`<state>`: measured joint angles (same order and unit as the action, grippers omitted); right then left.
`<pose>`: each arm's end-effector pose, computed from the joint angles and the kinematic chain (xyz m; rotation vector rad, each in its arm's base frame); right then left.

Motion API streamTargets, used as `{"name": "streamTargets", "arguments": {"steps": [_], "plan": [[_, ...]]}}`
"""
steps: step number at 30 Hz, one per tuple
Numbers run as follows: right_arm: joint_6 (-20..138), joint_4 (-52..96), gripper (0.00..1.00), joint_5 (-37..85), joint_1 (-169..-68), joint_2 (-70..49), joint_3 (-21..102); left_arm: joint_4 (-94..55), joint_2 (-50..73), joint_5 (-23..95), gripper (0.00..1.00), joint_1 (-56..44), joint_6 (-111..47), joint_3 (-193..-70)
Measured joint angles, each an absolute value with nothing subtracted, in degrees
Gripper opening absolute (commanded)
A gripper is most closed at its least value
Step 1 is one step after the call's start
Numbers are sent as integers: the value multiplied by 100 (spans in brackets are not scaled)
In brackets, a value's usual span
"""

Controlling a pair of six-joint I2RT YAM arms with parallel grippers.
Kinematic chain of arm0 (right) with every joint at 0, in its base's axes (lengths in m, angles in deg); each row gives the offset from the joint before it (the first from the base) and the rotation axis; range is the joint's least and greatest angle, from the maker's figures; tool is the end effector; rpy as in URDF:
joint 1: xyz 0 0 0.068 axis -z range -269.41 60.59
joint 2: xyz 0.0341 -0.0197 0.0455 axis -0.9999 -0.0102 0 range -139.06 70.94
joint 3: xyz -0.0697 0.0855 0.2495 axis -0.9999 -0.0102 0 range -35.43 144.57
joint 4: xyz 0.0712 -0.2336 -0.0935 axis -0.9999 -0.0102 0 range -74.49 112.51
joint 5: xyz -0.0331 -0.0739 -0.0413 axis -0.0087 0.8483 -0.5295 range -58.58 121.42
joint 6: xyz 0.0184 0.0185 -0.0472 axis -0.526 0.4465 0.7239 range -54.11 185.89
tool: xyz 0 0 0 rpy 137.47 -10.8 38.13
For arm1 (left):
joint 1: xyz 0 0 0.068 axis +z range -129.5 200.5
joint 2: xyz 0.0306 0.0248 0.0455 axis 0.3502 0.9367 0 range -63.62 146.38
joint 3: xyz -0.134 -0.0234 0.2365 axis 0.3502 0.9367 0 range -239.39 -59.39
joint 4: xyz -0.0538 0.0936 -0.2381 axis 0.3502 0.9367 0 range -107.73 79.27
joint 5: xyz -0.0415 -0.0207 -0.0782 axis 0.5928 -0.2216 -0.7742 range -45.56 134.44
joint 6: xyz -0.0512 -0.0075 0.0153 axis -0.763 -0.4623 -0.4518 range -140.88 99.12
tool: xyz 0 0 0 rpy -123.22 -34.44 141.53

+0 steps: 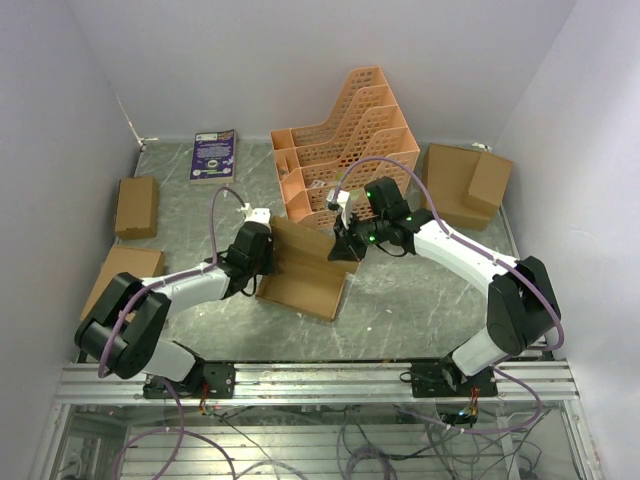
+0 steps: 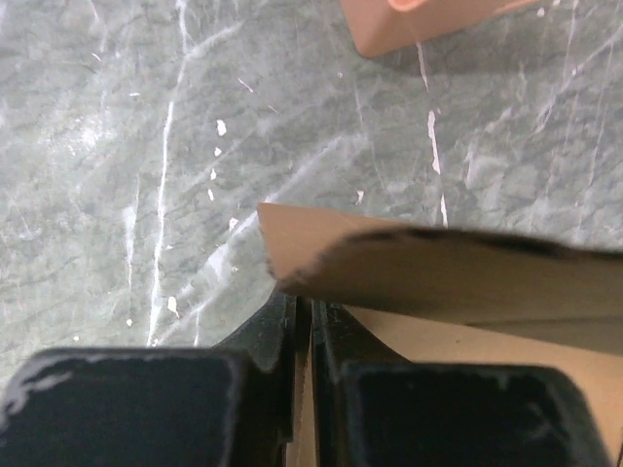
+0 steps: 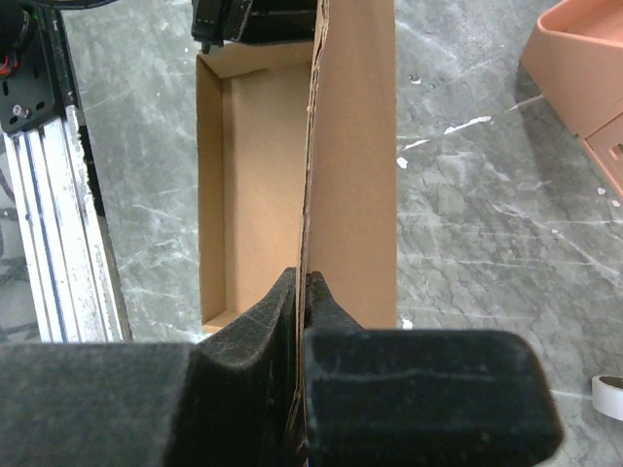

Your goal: Fold the paper box

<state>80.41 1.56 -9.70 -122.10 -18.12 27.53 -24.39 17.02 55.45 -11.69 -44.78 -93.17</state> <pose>0.2658 0.1984 0.2497 -1.2471 1.9958 1.0069 0.2334 -0.1389 0.1659 0.0627 2.2741 -0.3027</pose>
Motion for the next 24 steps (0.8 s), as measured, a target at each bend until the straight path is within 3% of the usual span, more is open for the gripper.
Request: {"name": "streamTargets", "arguments": {"steps": [7,13,16,24], "plan": [[8028,130,0,-946,-12208,-1820,2745,-2437,1783,5798,7,-1311,-4380,-9317],[8026,130,0,-955,-12206,-1825,2745,-2380,1757,5842,40,-1311,-4393,-9319],[8028,165,0,-974,-12208,-1825,2745,-2246,1658,5838,46,-1311,-4430,-9325],[8120,167,0,-983,-12212,-1825,2745,-1816,1269,5724,49,-1289,-4605,-9378]]}}
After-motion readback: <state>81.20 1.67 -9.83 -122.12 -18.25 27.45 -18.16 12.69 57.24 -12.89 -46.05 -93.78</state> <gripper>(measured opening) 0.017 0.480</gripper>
